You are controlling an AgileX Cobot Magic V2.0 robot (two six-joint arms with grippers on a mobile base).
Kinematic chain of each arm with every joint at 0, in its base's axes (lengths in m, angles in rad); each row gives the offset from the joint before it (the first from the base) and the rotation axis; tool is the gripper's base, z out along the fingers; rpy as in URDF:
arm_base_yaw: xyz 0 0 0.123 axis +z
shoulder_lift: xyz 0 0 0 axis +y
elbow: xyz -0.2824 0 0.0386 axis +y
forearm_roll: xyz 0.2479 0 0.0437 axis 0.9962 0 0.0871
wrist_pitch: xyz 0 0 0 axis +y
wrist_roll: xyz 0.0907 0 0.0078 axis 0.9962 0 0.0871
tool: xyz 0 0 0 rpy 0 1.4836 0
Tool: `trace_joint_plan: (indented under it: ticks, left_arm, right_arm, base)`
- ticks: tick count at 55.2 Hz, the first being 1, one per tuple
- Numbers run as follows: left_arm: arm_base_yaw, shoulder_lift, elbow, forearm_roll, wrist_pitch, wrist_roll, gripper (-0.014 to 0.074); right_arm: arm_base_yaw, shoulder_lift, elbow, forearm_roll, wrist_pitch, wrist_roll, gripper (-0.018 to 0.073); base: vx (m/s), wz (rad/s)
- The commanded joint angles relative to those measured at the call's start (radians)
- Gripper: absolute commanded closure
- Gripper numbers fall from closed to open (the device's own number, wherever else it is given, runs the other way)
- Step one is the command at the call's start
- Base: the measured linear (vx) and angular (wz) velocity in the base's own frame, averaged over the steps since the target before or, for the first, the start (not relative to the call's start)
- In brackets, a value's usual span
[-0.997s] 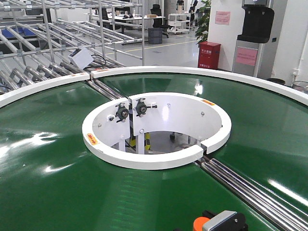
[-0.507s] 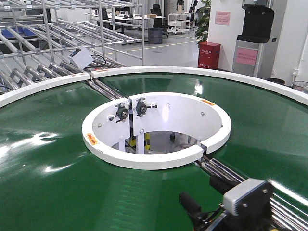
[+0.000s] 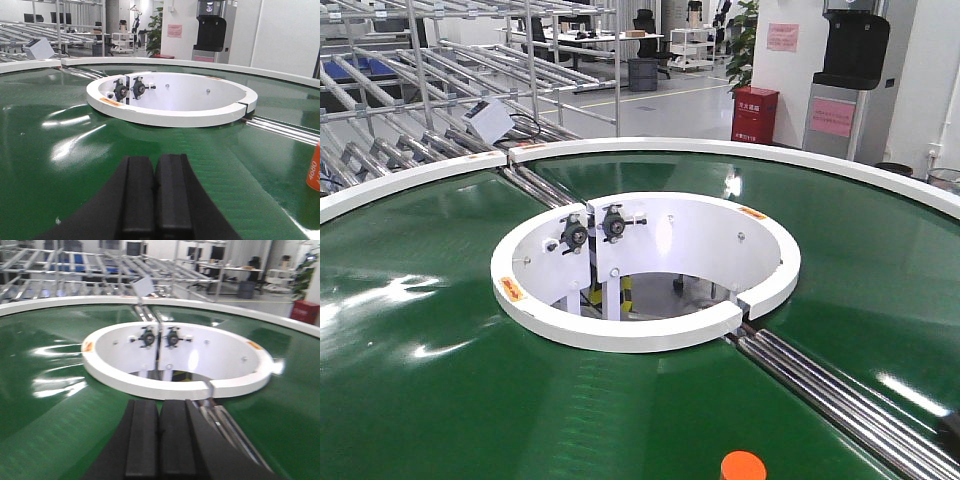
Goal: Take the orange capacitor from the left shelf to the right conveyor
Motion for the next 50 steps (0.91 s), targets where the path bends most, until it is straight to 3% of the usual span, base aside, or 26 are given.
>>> trace_joint_plan:
  ticks: [1, 28, 33, 38, 43, 50]
  left_arm:
    - [-0.008, -0.005, -0.03, -0.005, -0.083, -0.006, 0.0603]
    - [-0.008, -0.005, -0.03, -0.005, -0.083, -0.006, 0.0603]
    - [-0.008, -0.005, -0.03, -0.005, -0.083, -0.006, 0.0603]
    - [-0.008, -0.005, -0.03, -0.005, -0.083, -0.006, 0.0603]
    - [-0.008, -0.005, -0.03, -0.005, -0.083, -0.006, 0.0603]
    - [-0.008, -0.005, -0.03, -0.005, -0.083, -0.006, 0.0603]
  right_arm:
    - [0.001, -0.063, -0.027, -0.014, -0.003, 0.004, 0.0571]
    - [0.001, -0.136, -0.027, -0.005, 0.019, 0.0, 0.0571]
    - [0.0, -0.135, -0.027, 0.116, 0.052, -0.062, 0.0571]
    - [0.0, -0.156, 0.008, 0.275, 0.109, -0.226, 0.0571]
    - [-0.011, -0.196, 0.102, 0.361, 0.1, -0.374, 0.0571]
    - [-0.121, -0.286, 0.264, 0.447, 0.034, -0.397, 0.0571]
  base:
    - [0.0, 0.0]
    - [0.0, 0.0]
    - [0.0, 0.0]
    - [0.0, 0.0]
    - [0.0, 0.0]
    - [0.0, 0.0]
